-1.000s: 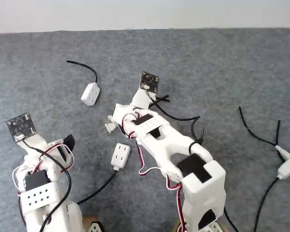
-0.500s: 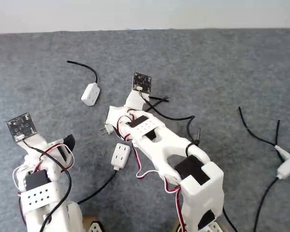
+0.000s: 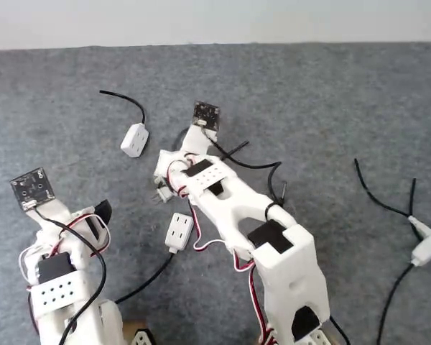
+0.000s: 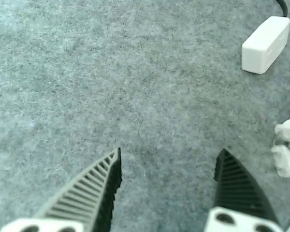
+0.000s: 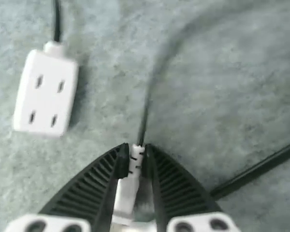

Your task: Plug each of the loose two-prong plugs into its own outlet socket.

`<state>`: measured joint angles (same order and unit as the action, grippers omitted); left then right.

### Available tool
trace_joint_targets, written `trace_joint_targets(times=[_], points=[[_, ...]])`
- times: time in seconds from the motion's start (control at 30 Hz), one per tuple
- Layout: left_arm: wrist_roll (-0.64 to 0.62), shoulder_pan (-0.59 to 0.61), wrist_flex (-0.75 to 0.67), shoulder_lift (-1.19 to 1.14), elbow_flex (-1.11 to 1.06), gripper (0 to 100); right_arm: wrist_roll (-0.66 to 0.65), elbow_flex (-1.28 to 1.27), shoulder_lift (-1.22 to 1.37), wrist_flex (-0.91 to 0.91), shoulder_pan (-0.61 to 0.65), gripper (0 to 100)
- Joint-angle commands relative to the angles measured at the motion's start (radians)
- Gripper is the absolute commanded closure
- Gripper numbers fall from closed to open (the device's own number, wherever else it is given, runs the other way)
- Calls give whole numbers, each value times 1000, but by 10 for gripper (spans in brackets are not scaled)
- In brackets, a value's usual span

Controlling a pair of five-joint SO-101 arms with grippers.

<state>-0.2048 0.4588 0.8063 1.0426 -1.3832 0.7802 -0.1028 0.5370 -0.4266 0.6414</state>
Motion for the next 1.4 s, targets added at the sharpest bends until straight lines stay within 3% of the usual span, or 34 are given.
trace_joint_targets(times=[0.0,0.17,0.37,0.63,0.77,0.93,1.17,1.37], points=[[0,2,-25,8,10,706,-9,55,-12,-15,-4,988],[0,2,-25,8,10,706,-11,60,-24,-54,-4,991],[0,2,-25,8,10,706,-26,23,-214,-200,-8,991],[2,2,-25,8,10,706,-253,-153,-588,-530,-33,991],[2,3,-25,8,10,706,-423,-313,-776,-648,-119,991],[2,3,-25,8,10,706,-617,-565,-961,-668,-309,991],[2,2,-25,8,10,706,-868,-822,-1030,-527,-578,991],[2,2,-25,11,2,706,-1162,-899,-1000,-466,-676,989]])
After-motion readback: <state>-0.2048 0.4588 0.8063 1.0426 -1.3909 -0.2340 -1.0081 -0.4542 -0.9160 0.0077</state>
